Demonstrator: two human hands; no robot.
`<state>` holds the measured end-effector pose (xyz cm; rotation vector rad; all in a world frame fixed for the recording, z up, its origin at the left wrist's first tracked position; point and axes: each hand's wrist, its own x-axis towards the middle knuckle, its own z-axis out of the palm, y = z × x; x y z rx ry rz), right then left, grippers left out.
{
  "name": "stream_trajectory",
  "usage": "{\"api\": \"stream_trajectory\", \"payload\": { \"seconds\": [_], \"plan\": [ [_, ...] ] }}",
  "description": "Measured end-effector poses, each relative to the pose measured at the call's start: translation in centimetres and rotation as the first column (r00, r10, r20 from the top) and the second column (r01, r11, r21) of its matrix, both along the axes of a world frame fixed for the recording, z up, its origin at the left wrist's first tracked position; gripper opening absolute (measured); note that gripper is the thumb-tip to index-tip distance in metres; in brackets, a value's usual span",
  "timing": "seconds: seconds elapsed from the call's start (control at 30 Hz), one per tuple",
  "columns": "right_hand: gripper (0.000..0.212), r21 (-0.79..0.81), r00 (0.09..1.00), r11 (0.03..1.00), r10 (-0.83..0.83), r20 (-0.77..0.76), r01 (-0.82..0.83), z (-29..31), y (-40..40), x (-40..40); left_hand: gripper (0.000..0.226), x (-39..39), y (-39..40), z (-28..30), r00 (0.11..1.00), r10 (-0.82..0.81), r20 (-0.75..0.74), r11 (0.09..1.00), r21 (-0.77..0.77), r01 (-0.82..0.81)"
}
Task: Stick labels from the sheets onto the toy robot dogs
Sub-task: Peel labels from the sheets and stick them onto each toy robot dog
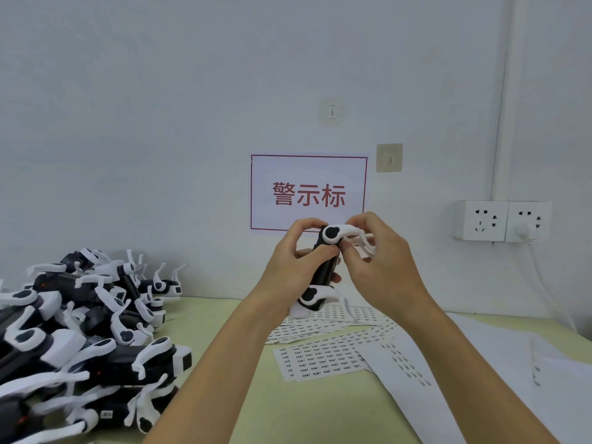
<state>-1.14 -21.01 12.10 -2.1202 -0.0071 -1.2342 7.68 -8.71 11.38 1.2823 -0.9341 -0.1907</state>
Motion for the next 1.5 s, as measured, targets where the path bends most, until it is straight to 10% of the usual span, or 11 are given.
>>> {"api": "stream_trajectory", "payload": {
  "seconds": [0.4,1.5],
  "plan": [
    [0.023,0.037,0.998,0.998,0.045,0.051,-0.047,0.19,-0.08,-0.26,0.031,0.13,0.14,-0.01,0.969,-0.199,-0.144,0.979,-0.068,0.191],
    [0.025,0.092,0.996,0.993,0.066,0.053,-0.071,0.18,-0.5,-0.45,0.046,-0.54,0.32,-0.1,0.987,-0.16,0.023,0.984,0.085,0.158]
  ]
}}
